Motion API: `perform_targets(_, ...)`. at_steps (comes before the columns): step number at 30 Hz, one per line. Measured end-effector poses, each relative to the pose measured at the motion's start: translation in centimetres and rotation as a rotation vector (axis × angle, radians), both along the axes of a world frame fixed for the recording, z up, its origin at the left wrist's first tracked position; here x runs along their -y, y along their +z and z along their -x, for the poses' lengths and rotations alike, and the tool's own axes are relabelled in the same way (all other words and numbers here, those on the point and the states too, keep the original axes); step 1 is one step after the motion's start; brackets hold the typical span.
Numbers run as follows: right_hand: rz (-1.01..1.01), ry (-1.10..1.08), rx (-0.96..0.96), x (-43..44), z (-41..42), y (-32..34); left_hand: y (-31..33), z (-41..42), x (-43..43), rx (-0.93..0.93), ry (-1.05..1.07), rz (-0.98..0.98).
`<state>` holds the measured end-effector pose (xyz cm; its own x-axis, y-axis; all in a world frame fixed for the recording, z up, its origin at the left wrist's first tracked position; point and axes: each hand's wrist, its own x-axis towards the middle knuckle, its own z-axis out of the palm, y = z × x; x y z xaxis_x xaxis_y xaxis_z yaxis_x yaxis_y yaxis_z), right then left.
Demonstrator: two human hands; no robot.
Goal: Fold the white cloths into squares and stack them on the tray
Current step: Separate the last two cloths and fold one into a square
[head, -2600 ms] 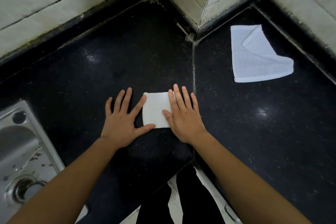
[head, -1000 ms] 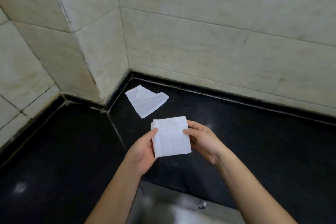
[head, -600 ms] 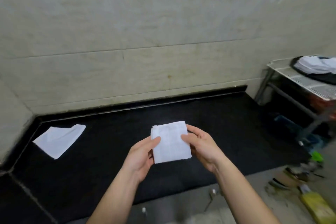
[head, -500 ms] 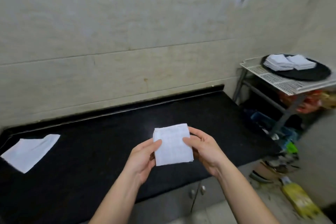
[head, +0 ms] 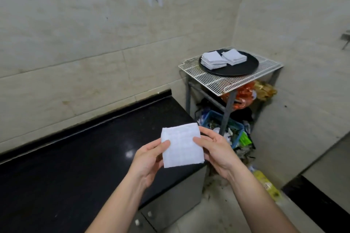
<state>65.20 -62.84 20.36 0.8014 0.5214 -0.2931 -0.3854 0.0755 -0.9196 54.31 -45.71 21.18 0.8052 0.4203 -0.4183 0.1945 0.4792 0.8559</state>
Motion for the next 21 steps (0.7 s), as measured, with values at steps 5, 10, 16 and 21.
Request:
perform_targets(5, 0.019, -0.056, -0.008, 1.8, -8.3, -0.2, -0.6, -9.6, 1.2, 0.02, -0.041, 0.027)
perform_targets(10, 0.079, -0.157, 0.012, 4.0, -18.0, 1.2, -0.3, -21.3, 2.8, 0.036, -0.126, 0.068)
perform_targets(16, 0.069, -0.257, 0.039, 6.7, -28.3, 4.4, 2.9, -33.2, 4.6, 0.068, -0.23, 0.046)
perform_targets(21, 0.097, -0.283, 0.078, 8.2, -35.1, 5.3, 4.1, -40.0, 5.5, 0.071, -0.283, -0.002)
